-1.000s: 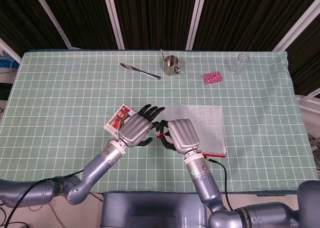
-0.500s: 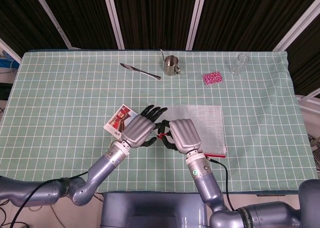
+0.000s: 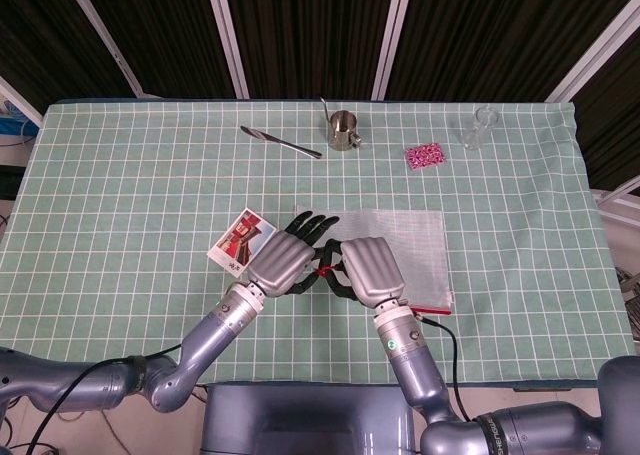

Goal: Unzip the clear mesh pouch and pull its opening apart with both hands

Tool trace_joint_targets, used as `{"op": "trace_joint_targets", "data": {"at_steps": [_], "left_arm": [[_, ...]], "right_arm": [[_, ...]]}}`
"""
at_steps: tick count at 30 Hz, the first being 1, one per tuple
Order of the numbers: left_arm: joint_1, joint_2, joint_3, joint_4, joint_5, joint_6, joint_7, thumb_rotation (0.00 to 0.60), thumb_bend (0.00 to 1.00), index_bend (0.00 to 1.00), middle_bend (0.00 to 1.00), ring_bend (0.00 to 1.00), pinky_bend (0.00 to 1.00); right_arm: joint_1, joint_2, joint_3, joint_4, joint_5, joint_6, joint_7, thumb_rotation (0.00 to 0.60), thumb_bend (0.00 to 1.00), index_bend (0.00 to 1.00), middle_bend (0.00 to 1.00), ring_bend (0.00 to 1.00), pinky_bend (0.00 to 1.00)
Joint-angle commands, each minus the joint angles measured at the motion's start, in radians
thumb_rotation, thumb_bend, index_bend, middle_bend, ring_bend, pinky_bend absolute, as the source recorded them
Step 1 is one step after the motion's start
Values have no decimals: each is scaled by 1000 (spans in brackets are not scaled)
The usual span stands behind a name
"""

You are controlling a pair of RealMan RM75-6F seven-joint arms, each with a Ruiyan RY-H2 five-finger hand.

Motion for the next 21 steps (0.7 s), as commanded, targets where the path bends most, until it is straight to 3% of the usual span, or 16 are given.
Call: {"op": "trace_joint_targets", "data": {"at_steps": [1,21], "left_arm": [[0,-1,2,1,0,3,-1,600,417,550,39,0,0],[1,-13,-19,1,16,64,-23,600,426,606,63,0,0]], "right_arm": [[0,2,-2,-1,1,2,3,600,647,691,1000,1000,936],[-26,50,-17,-24,-2,31,45,600,648,691,1000,1000,936]]}}
